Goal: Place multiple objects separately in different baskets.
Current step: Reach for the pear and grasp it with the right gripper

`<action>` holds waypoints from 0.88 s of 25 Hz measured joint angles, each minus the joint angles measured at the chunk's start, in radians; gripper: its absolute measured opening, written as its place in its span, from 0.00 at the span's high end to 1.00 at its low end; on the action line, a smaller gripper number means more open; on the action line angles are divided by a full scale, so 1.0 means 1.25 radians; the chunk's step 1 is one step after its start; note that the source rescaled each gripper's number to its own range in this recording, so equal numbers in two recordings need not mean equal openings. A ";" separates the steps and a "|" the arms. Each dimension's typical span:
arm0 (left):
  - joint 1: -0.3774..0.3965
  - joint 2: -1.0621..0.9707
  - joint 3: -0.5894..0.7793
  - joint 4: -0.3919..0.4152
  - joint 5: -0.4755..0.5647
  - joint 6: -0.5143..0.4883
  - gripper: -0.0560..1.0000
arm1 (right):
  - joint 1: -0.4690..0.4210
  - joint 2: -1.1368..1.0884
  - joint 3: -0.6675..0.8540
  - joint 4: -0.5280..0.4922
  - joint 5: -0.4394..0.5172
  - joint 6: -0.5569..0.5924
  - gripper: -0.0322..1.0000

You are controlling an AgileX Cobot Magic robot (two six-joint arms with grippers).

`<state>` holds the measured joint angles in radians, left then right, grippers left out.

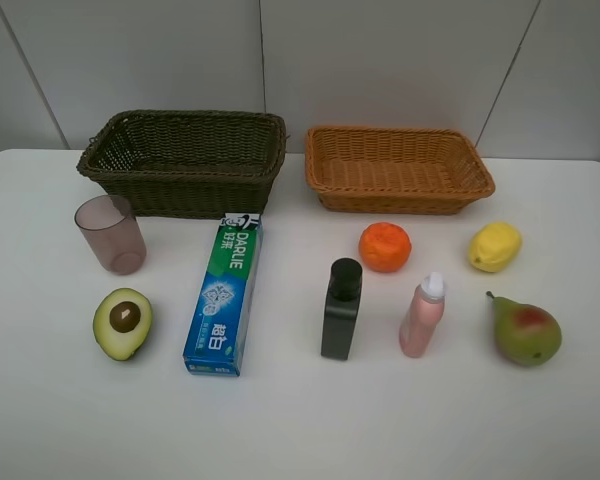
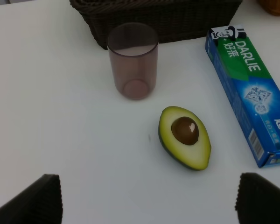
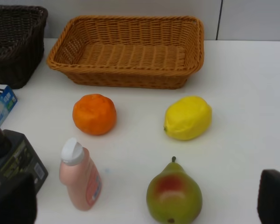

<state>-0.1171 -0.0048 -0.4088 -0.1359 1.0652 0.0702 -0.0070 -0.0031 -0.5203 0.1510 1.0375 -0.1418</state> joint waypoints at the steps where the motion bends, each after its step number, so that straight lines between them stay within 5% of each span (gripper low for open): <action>1: 0.000 0.000 0.000 0.000 0.000 0.000 0.02 | 0.000 0.000 0.000 0.000 0.000 0.000 0.00; 22: 0.000 0.000 0.000 0.000 0.000 0.000 0.02 | 0.000 0.000 0.000 0.000 0.000 0.000 0.00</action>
<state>-0.1171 -0.0048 -0.4088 -0.1359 1.0652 0.0702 -0.0070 -0.0031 -0.5203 0.1510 1.0375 -0.1418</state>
